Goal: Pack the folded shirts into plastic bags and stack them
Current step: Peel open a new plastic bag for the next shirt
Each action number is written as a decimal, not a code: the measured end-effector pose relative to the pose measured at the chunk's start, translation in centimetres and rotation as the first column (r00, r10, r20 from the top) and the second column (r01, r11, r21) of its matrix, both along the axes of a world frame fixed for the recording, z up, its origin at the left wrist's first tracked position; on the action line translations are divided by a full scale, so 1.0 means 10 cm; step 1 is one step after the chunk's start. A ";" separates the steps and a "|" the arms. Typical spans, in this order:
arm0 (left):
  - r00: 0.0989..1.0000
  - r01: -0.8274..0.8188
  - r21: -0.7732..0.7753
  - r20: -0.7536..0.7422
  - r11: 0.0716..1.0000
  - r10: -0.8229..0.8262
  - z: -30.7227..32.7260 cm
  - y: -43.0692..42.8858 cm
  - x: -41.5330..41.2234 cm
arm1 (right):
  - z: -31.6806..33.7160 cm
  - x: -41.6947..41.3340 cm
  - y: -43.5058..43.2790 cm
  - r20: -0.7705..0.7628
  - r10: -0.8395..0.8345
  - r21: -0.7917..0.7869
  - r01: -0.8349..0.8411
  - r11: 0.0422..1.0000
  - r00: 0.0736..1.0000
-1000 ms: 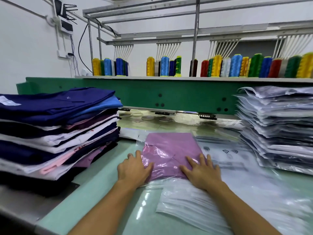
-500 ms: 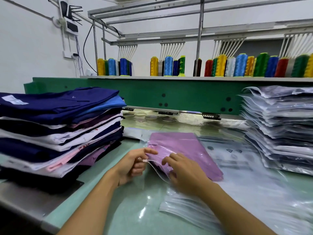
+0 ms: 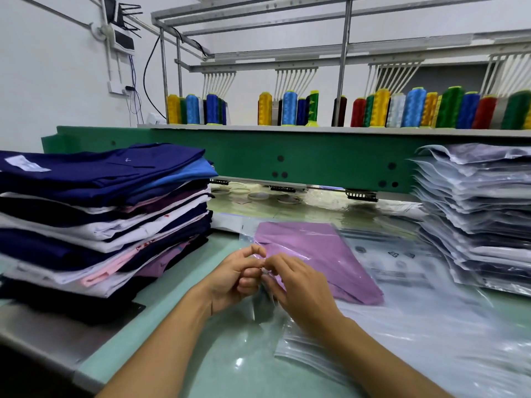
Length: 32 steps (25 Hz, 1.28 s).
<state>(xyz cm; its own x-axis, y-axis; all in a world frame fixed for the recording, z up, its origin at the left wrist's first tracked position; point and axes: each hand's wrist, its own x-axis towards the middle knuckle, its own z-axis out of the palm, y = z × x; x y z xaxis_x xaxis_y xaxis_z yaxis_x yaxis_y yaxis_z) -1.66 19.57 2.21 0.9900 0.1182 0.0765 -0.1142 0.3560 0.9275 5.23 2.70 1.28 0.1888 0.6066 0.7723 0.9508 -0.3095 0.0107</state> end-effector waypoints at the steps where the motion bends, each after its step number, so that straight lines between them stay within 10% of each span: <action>1: 1.000 0.007 -0.006 0.015 1.000 -0.007 -0.01 -0.01 0.01 | -0.01 0.01 0.01 0.008 -0.012 0.009 0.012 1.000 1.000; 16: 0.914 -0.307 -0.394 0.130 0.866 0.383 -0.02 0.21 0.08 | 0.01 0.44 -0.26 0.015 -0.230 0.146 0.225 0.963 0.973; 32: 0.833 -0.492 -0.468 -0.008 0.734 0.553 -0.03 0.33 0.03 | 0.07 0.76 -0.74 -0.171 -0.356 0.253 0.390 0.885 0.919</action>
<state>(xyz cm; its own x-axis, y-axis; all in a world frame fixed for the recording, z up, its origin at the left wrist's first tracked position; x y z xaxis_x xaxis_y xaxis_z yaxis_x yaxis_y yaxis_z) -1.36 22.90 1.92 0.7470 0.6649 0.0047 -0.5054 0.5631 0.6538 12.84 -4.73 1.94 0.4574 0.2390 0.8565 0.7535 -0.6157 -0.2306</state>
